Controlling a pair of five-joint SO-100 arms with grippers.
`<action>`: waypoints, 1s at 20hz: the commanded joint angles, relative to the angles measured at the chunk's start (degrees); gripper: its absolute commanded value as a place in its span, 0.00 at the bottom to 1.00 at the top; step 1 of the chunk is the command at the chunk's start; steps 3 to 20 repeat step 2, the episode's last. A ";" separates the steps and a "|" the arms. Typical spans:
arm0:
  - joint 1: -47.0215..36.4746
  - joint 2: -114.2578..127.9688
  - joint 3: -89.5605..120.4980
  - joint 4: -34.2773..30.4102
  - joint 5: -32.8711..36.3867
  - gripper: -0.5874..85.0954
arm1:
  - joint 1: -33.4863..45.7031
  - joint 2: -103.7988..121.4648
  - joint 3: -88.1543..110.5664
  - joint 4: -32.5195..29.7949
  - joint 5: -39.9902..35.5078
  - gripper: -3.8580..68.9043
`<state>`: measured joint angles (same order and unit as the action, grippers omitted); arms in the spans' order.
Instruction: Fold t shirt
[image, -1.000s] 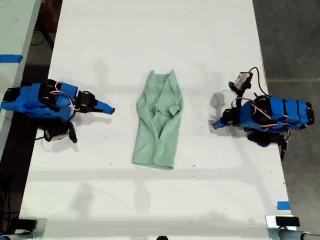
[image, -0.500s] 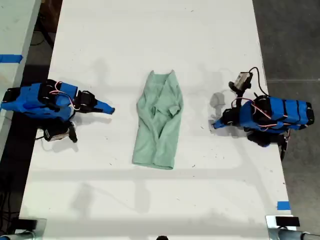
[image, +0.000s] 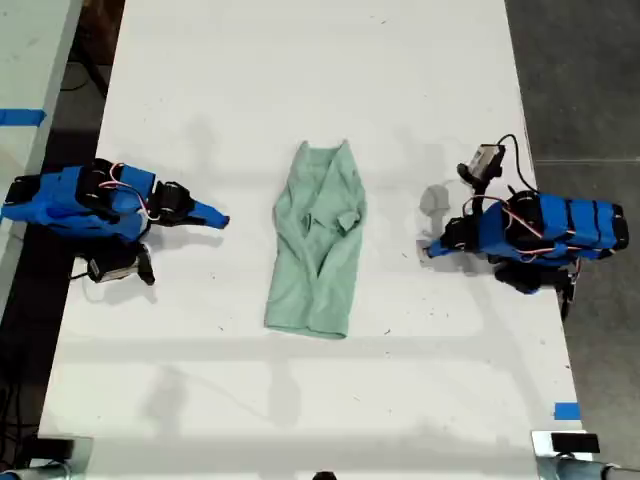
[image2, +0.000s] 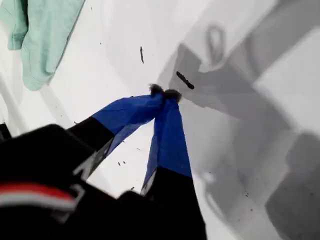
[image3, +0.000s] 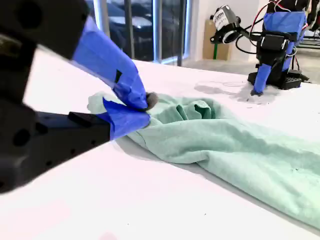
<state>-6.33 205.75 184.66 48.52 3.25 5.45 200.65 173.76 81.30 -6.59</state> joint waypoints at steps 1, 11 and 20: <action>-0.53 0.70 0.53 0.18 -1.32 0.00 | -0.62 0.35 1.41 -0.09 0.44 0.05; -0.53 0.70 0.53 0.18 -1.32 0.00 | -0.62 0.35 1.41 -0.09 0.44 0.05; -0.53 0.70 0.53 0.18 -1.32 0.00 | -0.62 0.35 1.41 -0.09 0.44 0.05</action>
